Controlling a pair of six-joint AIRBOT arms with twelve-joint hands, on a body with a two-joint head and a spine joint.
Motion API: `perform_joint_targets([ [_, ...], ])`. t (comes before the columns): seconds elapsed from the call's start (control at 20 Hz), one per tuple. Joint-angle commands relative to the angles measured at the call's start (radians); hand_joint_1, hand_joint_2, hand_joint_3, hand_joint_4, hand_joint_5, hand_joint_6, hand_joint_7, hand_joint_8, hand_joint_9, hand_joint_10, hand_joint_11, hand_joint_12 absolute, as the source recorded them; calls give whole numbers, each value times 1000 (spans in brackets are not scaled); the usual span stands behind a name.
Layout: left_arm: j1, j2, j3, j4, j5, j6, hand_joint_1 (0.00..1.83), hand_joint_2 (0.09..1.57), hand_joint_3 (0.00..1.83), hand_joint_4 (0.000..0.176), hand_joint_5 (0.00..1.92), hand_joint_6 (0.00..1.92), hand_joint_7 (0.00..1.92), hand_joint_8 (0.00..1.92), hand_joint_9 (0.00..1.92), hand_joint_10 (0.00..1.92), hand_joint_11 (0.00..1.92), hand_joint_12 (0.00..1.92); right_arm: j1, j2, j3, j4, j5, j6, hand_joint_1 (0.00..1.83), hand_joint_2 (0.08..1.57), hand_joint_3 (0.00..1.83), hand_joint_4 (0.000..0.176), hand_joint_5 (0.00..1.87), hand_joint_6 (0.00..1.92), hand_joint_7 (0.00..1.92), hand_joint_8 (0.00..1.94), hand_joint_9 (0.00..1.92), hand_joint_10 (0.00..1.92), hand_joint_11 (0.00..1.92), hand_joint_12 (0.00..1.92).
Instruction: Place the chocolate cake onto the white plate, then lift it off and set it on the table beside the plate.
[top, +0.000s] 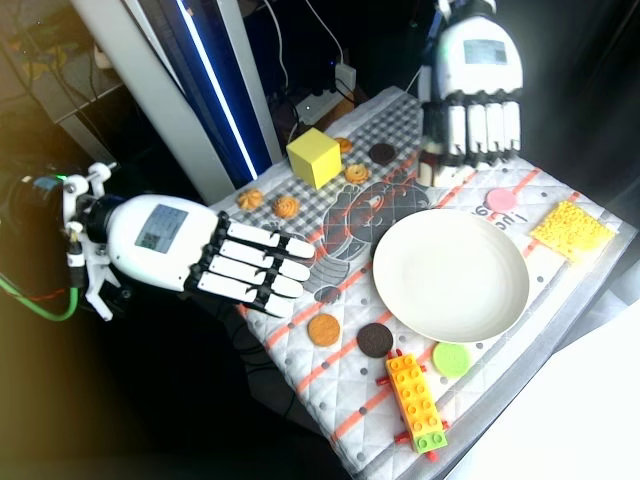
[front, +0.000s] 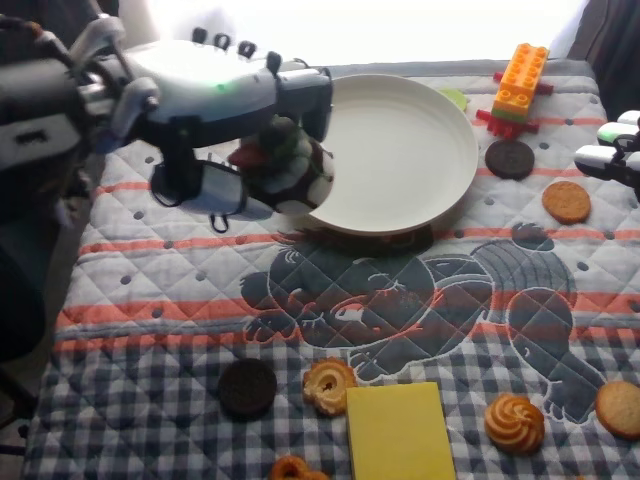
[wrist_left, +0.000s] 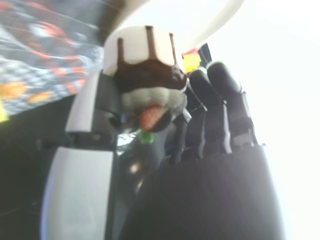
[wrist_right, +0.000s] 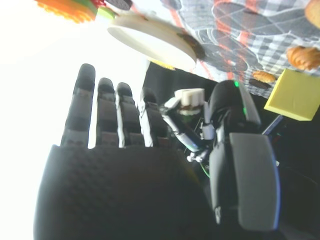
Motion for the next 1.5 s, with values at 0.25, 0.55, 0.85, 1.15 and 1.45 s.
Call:
perform_joint_targets([
  [0.25, -33, -113, 119, -111, -57, 26, 1147, 1153, 0, 0, 126, 1471, 115, 1513, 367, 1717, 581, 1891, 11, -3, 11, 18, 114, 7, 533, 1241, 4, 14, 0, 0, 0, 0, 0, 0, 0, 300],
  [0.55, -32, -232, 231, -163, -16, 27, 1184, 1139, 0, 0, 195, 1512, 177, 1592, 195, 1777, 319, 1921, 11, -4, 13, 18, 113, 12, 544, 1232, 0, 11, 0, 0, 0, 0, 0, 0, 0, 382],
  [0.85, -19, -356, 356, -195, 28, 31, 1249, 1127, 0, 0, 330, 1179, 305, 1224, 307, 1400, 261, 1716, 11, -15, 21, 17, 113, 16, 561, 1218, 0, 5, 0, 0, 0, 0, 0, 0, 0, 205],
  [1.15, -2, -396, 414, -231, 50, 31, 980, 1130, 0, 107, 203, 232, 178, 33, 35, 231, 0, 833, 10, -19, 25, 14, 113, 25, 563, 1217, 0, 34, 0, 0, 0, 0, 0, 0, 0, 123],
  [1.45, 1, -383, 392, -231, 37, 33, 728, 1003, 0, 167, 0, 0, 0, 0, 0, 0, 0, 0, 9, -20, 26, 14, 113, 28, 602, 1217, 0, 0, 0, 0, 0, 0, 0, 0, 0, 204],
])
